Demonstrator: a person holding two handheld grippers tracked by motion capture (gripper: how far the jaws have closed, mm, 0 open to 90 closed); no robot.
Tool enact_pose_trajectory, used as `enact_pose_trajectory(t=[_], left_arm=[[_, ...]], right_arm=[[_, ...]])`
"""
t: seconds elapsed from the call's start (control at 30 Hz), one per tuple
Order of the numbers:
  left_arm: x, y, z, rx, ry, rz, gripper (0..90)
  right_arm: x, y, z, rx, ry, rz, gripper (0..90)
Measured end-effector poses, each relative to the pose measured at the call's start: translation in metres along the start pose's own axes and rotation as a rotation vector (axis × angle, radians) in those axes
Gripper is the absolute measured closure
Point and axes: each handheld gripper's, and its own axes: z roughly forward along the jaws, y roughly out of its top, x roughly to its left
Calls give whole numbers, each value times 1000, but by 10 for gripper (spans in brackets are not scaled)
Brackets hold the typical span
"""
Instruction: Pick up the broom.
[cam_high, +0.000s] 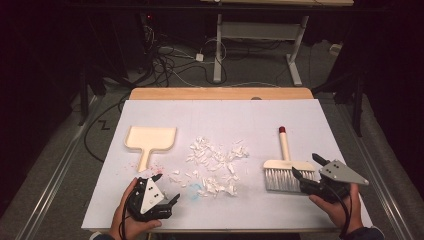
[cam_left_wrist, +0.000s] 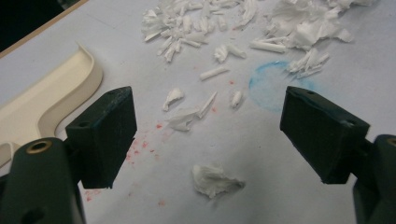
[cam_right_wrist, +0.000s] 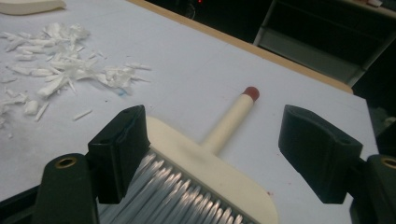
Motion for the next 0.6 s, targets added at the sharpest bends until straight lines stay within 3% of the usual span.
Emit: enact_pose_trajectory(t=[0.13,0.17,0.2,0.27,0.3,0.4,0.47,0.53,0.6], left_arm=[[0,0,0,5,1,5,179],[-1,0,0,7,2,8,179],[-1,0,0,10,1,10,179],[-4,1,0,15,-4,21,180],[-4,1,1,12,-6,22,180],[-7,1,3,20,-20,29,179],[-8,0,4,33,-27,38,179],[-8,0,4,38,-28,37,180],[-8,-1,4,40,-27,32,180]], right_arm=[[-6,9,21,58,-9,22,243],[-9,16,35,113,-13,60,244],[-9,16,35,113,-13,60,244],[-15,25,53,167,-6,78,251],[-18,27,60,198,-12,99,250],[-28,30,83,302,35,174,257],[-32,29,96,347,71,181,296],[-34,28,110,414,47,176,318],[-36,25,127,493,62,204,343]])
